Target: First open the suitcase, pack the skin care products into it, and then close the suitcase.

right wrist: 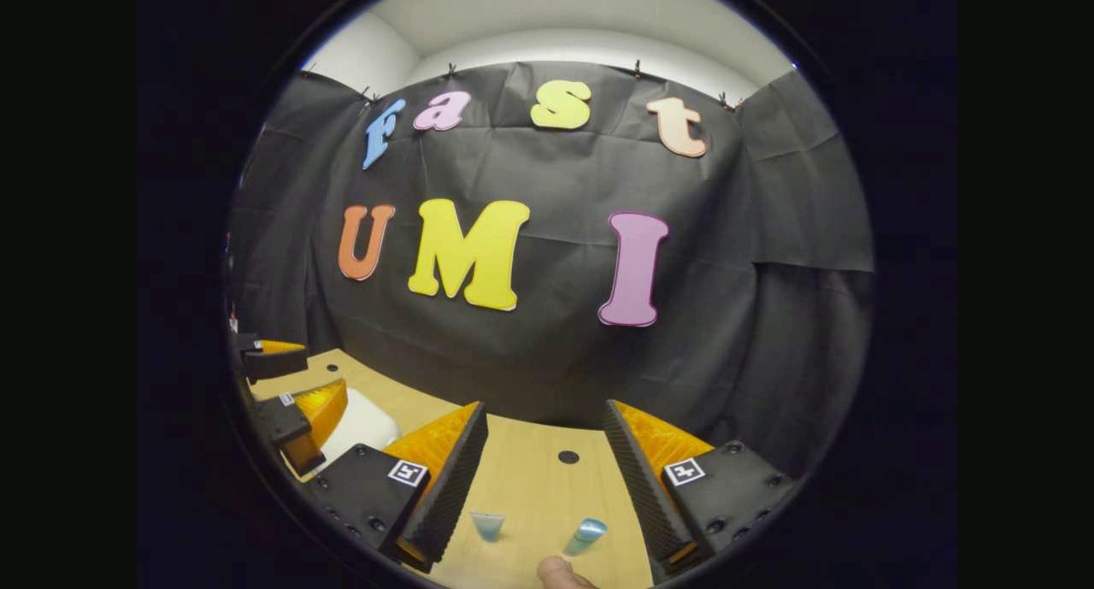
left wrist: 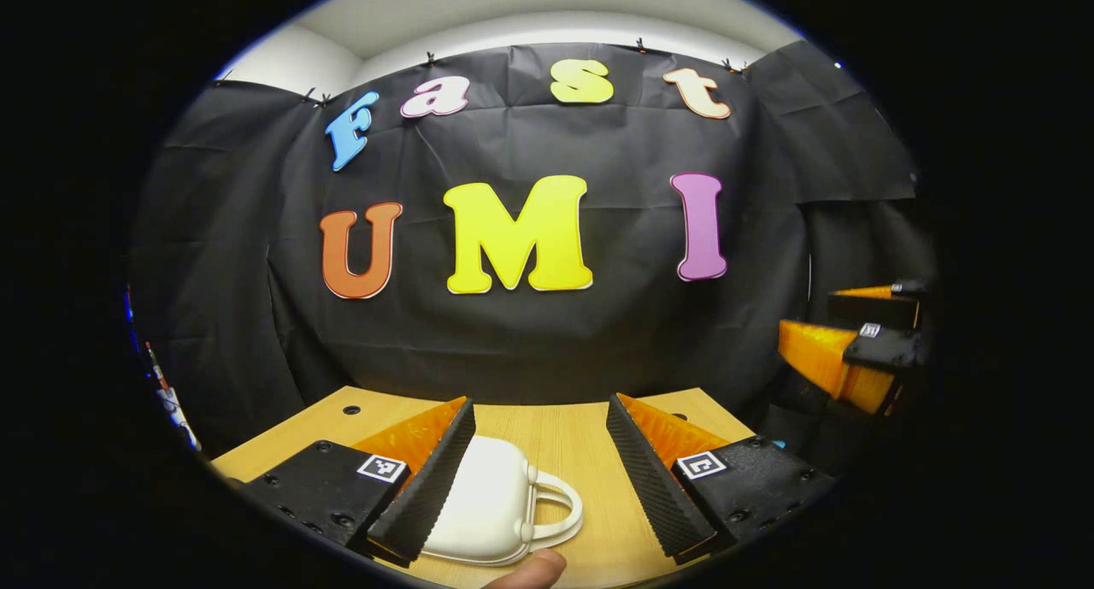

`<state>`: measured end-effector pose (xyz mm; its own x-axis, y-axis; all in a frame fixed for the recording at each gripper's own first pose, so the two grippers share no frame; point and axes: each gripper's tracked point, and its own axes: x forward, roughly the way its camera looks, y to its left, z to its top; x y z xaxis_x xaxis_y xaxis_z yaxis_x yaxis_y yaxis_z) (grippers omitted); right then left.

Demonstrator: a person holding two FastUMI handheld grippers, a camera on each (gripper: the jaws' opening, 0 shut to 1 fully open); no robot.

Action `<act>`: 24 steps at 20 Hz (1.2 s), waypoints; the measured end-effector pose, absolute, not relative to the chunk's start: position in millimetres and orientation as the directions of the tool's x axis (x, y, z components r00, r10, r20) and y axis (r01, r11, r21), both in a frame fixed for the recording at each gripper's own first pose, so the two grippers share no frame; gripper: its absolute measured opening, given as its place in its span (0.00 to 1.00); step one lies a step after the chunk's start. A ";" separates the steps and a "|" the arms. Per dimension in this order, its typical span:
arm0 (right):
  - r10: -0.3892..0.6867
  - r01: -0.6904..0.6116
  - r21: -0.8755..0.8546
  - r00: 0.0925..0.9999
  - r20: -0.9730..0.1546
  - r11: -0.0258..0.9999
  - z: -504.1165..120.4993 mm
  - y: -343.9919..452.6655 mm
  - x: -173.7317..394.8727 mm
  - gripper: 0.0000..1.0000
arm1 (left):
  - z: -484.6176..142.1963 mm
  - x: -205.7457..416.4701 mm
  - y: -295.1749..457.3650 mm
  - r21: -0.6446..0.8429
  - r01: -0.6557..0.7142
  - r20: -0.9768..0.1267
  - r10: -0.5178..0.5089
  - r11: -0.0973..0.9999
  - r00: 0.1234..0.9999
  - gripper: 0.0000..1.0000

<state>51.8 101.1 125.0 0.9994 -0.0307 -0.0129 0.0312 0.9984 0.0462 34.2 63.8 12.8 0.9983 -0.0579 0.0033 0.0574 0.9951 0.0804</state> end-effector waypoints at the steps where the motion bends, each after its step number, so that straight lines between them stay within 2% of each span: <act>1: -0.043 0.044 0.052 0.999 -0.015 0.998 124.7 96.2 50.6 0.81 | 1.4 37.3 63.6 0.110 0.064 -0.004 -0.064 0.992 0.998 0.99; 6: -0.105 0.106 0.046 0.994 -0.027 0.993 118.1 63.2 36.3 0.81 | -71.6 48.7 56.9 0.311 0.131 -0.080 -0.111 0.942 0.991 0.99; 10: -0.152 0.155 0.037 0.986 -0.068 0.987 97.2 37.6 27.4 0.82 | -142.7 54.6 43.9 0.502 0.209 -0.171 -0.140 0.839 0.975 0.99; 13: -0.185 0.191 0.045 0.976 -0.112 0.981 78.9 16.8 18.3 0.82 | -179.1 59.4 43.2 0.645 0.227 -0.215 -0.112 0.729 0.970 0.98; 16: -0.210 0.218 0.044 0.968 -0.135 0.975 65.8 0.4 13.2 0.82 | -201.3 60.2 46.7 0.791 0.215 -0.234 -0.042 0.573 0.971 0.98; 19: -0.226 0.235 0.045 0.963 -0.146 0.971 57.8 -11.0 10.7 0.82 | -214.8 70.7 52.5 0.857 0.226 -0.252 -0.006 0.464 0.968 0.96; 21: -0.228 0.237 0.042 0.962 -0.153 0.971 53.1 -15.4 11.5 0.81 | -209.7 75.6 56.6 0.890 0.206 -0.239 0.030 0.406 0.971 0.89; 22: -0.230 0.239 0.044 0.961 -0.155 0.970 52.6 -16.5 12.3 0.81 | -210.3 77.0 57.3 0.899 0.207 -0.240 0.040 0.385 0.970 0.74; 23: -0.228 0.238 0.049 0.961 -0.159 0.970 50.4 -17.5 12.9 0.81 | -211.7 78.5 58.2 0.905 0.212 -0.246 0.048 0.370 0.968 0.68; 24: -0.222 0.234 0.054 0.961 -0.164 0.971 49.7 -16.5 13.5 0.83 | -213.1 79.5 58.3 0.910 0.217 -0.253 0.057 0.352 0.966 0.57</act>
